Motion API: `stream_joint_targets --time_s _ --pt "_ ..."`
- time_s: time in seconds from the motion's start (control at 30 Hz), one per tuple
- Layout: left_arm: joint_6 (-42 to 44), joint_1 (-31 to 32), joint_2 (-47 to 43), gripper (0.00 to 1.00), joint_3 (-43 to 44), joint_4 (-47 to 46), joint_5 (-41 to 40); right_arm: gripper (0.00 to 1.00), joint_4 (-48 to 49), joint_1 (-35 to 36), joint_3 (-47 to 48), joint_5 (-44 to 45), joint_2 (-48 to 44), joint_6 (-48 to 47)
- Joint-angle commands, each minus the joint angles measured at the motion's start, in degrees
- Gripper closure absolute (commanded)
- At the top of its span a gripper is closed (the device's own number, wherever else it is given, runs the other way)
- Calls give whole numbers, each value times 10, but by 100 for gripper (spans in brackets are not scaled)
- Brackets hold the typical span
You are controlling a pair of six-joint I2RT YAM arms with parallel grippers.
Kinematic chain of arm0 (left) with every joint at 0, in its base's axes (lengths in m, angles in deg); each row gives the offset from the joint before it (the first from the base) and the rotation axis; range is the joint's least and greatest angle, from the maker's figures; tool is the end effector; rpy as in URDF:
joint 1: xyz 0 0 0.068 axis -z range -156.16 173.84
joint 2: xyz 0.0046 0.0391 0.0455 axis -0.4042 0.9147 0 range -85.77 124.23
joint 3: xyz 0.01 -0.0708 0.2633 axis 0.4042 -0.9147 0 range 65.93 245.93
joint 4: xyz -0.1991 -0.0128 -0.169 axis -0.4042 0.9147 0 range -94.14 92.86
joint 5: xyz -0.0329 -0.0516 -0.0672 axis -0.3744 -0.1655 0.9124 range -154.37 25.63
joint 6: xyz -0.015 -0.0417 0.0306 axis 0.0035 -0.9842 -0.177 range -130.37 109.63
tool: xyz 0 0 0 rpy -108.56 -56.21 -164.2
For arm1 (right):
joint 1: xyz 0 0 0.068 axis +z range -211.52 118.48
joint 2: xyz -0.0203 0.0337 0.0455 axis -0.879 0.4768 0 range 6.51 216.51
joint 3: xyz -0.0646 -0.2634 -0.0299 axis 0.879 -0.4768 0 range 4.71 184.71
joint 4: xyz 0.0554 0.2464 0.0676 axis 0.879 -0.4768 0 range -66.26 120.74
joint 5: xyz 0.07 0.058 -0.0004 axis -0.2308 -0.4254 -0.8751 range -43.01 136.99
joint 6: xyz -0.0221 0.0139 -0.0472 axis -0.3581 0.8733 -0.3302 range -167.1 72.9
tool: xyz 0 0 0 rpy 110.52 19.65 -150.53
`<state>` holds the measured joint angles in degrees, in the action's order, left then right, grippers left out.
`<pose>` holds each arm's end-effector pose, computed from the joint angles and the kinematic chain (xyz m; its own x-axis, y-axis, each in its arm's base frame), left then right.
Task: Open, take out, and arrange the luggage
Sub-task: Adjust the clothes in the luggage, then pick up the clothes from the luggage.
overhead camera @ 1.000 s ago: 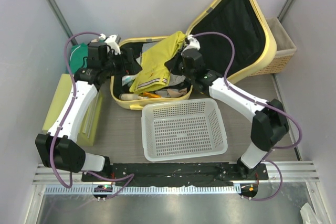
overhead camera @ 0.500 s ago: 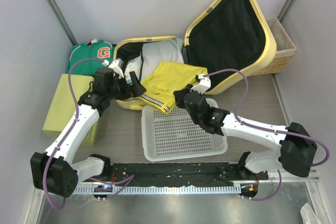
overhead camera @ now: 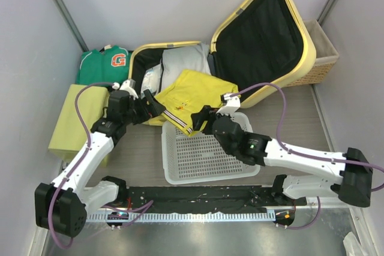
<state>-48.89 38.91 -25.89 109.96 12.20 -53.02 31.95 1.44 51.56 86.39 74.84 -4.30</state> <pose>0.2220 -0.0671 0.2747 -0.6614 -0.4544 -0.5968 0.0049 0.7930 -0.6092 0.1418 0.2281 0.2897 -0.3994 0.3727 -0.8376 -0.1993 0.8565 0.4761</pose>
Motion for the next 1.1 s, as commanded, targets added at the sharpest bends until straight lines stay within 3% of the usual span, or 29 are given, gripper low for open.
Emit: stream_joint_targets --time_s 0.0,0.1,0.17,0.33,0.6,0.8,1.07 --pt "-49 -2 -11 0 -20 -71 5 27 44 8 1 32 -58 -115" --pt "-68 -2 -9 0 -29 -85 27 20 21 1 50 -37 -44 -227" --pt "-81 -2 -6 0 -37 -97 43 16 -56 -23 126 -110 -22 -267" --pt "-129 1 0 0 -66 -145 60 14 -148 -206 266 -324 75 -275" --pt "-156 20 36 3 -73 -167 60 13 -211 -375 446 -564 245 -340" --pt "-172 41 59 11 -74 -188 58 13 -322 -419 593 -603 396 -412" --pt "-185 72 78 11 -83 -181 44 14 -393 -426 638 -611 475 -456"
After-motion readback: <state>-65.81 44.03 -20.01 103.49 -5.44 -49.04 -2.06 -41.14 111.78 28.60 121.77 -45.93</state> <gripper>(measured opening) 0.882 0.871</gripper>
